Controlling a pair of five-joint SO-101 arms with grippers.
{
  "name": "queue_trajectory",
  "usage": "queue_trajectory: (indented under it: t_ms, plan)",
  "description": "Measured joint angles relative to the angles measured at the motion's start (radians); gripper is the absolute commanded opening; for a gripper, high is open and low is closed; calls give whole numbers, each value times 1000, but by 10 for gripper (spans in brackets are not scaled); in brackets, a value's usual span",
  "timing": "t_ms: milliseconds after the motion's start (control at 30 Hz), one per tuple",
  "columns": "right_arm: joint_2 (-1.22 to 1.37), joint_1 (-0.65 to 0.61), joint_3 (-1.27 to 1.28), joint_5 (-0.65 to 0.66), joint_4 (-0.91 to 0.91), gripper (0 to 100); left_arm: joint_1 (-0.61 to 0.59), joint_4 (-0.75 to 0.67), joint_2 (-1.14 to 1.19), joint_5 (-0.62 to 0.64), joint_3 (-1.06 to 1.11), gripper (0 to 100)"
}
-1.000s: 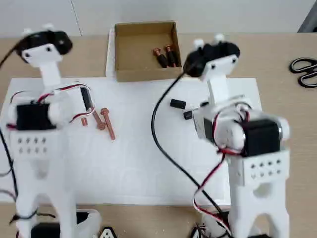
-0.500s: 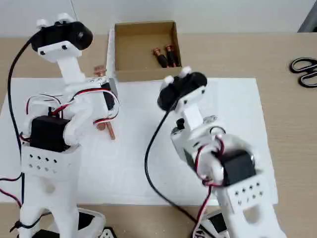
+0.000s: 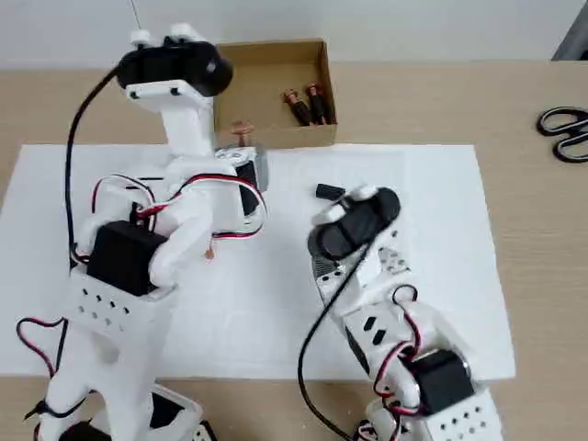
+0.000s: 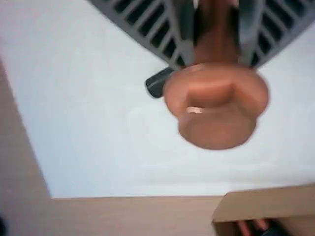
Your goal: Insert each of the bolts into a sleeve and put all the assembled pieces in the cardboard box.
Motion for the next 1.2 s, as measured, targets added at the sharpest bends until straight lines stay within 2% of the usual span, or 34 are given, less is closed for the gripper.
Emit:
queue_trajectory:
  t_ms: [133, 500, 800, 967, 1100, 1200]
  plan:
    - [-51, 5, 48, -94, -31, 4, 52, -61, 0, 0, 81, 6]
    - [-60, -75, 51, -110, -34, 4, 183, -147, 0, 0, 184, 6]
    - [-60, -78, 51, -110, -34, 4, 186, -206, -14, 0, 186, 6]
    - [-60, -78, 51, -110, -34, 4, 178, -226, -153, -18, 187, 6]
    - [-60, -78, 75, -110, -34, 4, 138, -261, -275, -37, 262, 6]
    - [-60, -78, 89, -110, -34, 4, 140, -351, -353, -40, 400, 6]
